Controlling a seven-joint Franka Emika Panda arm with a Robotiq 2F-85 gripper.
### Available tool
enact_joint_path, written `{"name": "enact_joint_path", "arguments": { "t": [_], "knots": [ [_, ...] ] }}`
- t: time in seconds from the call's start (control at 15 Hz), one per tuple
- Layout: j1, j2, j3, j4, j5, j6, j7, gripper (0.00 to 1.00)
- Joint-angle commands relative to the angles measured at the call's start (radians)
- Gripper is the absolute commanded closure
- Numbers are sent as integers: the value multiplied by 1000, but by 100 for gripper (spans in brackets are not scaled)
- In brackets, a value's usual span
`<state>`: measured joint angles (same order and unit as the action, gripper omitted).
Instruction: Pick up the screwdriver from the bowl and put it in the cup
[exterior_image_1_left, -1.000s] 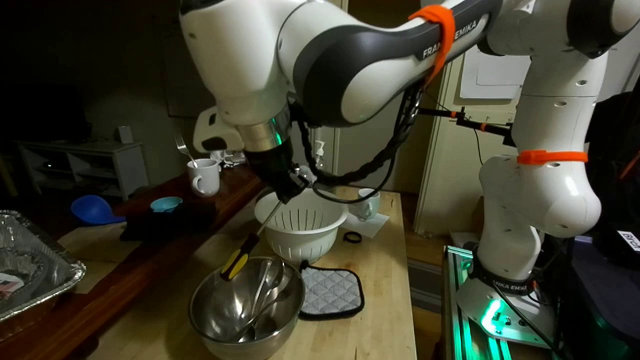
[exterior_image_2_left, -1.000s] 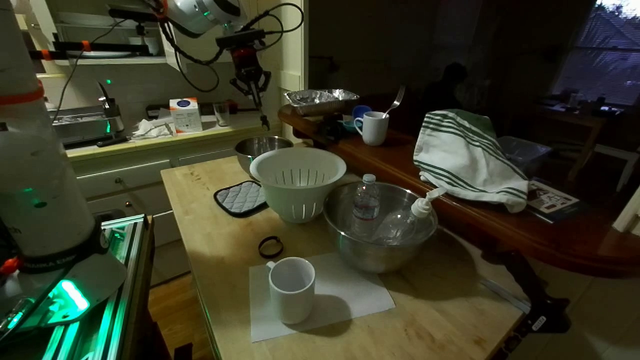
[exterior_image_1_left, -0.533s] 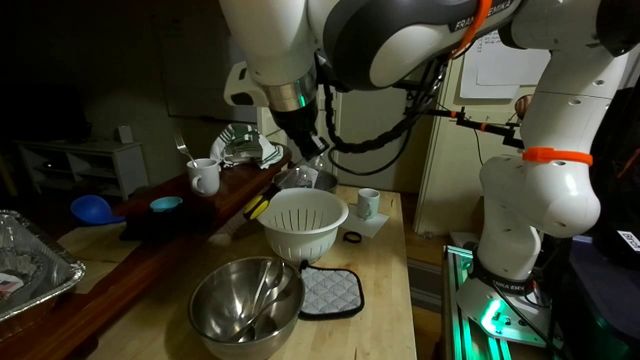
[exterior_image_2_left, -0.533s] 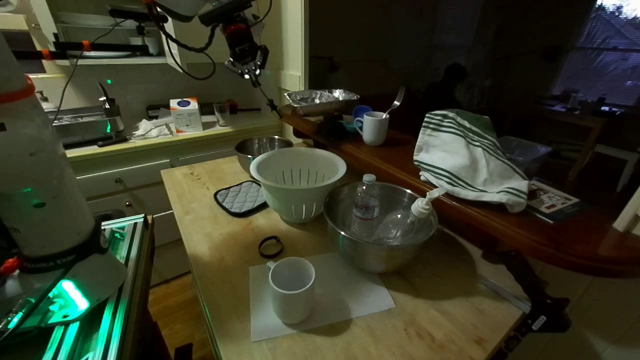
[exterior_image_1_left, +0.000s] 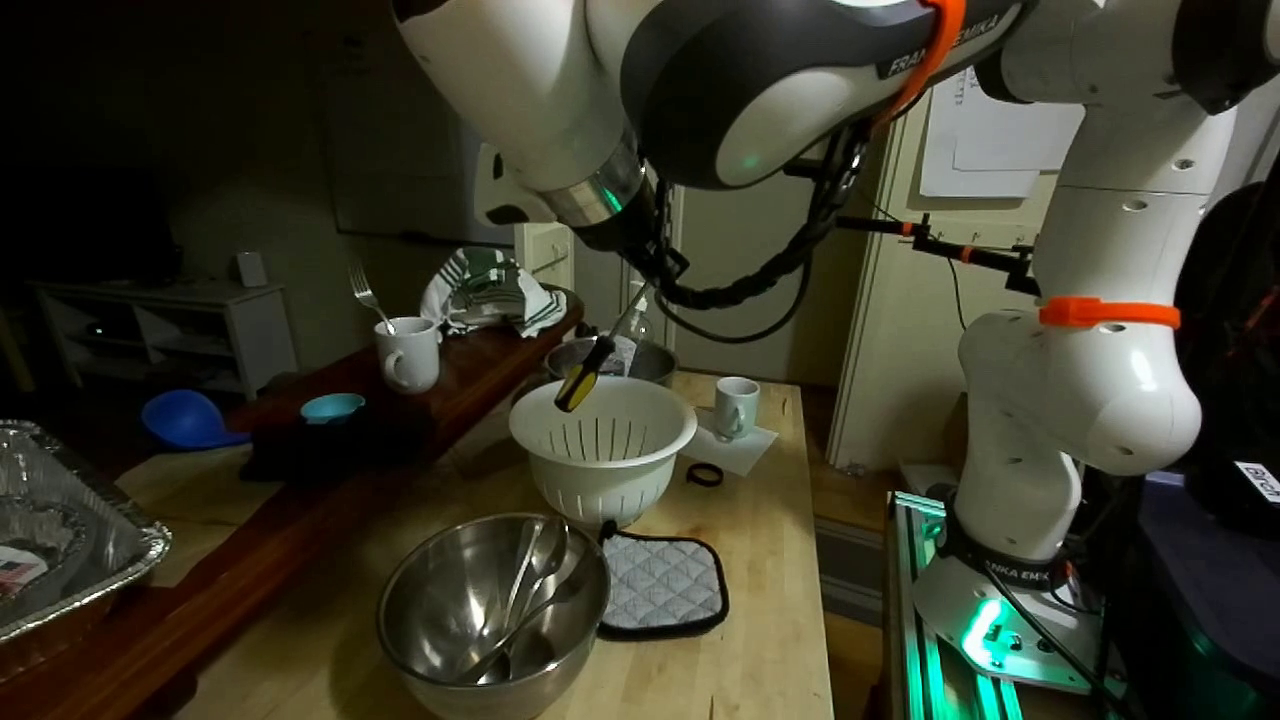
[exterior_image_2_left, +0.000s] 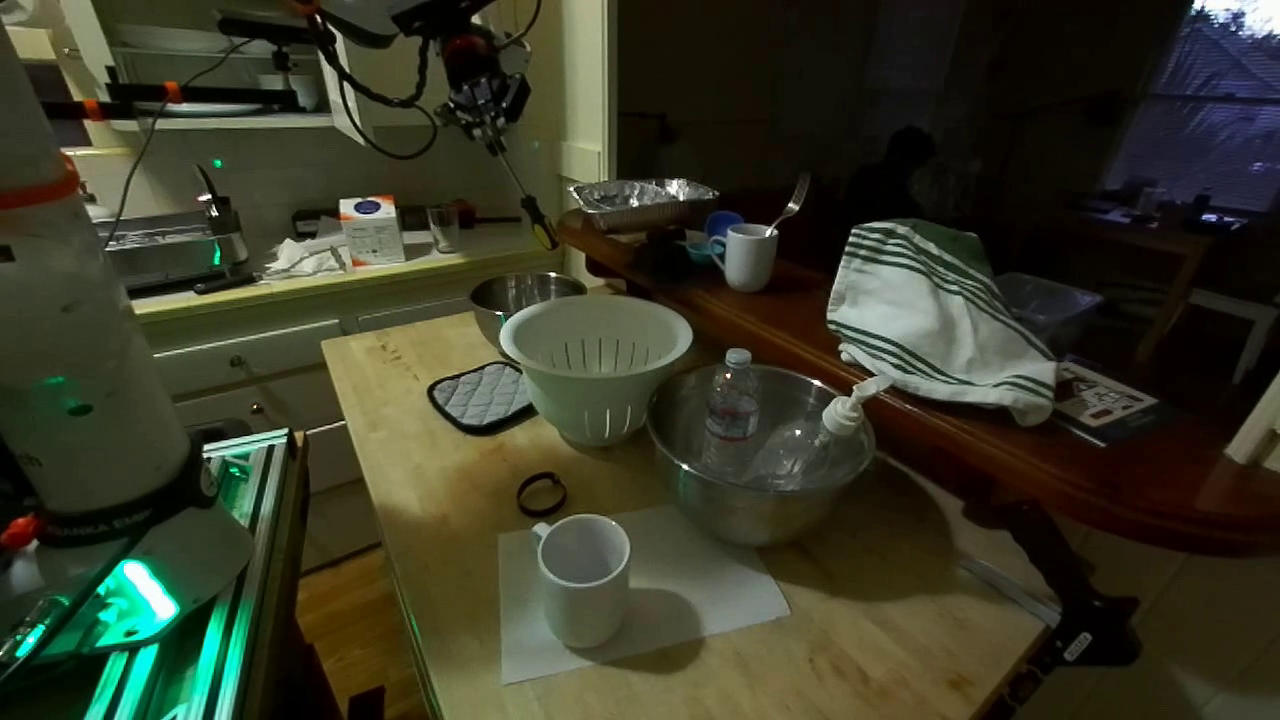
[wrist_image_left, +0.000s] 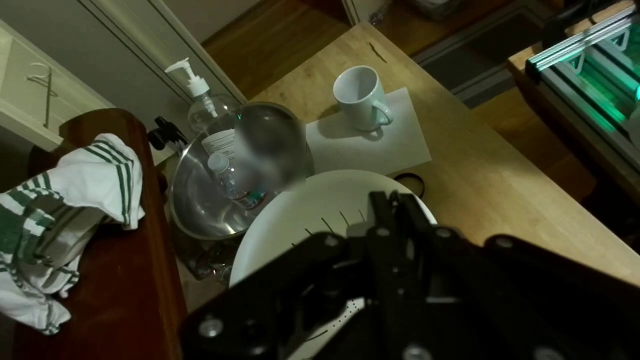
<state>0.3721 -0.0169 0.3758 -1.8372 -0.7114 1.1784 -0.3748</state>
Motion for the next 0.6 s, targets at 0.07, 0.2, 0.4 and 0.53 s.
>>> {"name": "enact_joint_path", "arguments": {
  "t": [0.07,0.2,0.4,0.53],
  "knots": [
    [1,8,0,8,-1,-4,-1,92],
    [3,17,1,34,-58,-14,-19,98],
    [12,48,12,100,-242,-20,-217,98],
    [11,66,11,158,-338,5,-361,98]
  ]
}}
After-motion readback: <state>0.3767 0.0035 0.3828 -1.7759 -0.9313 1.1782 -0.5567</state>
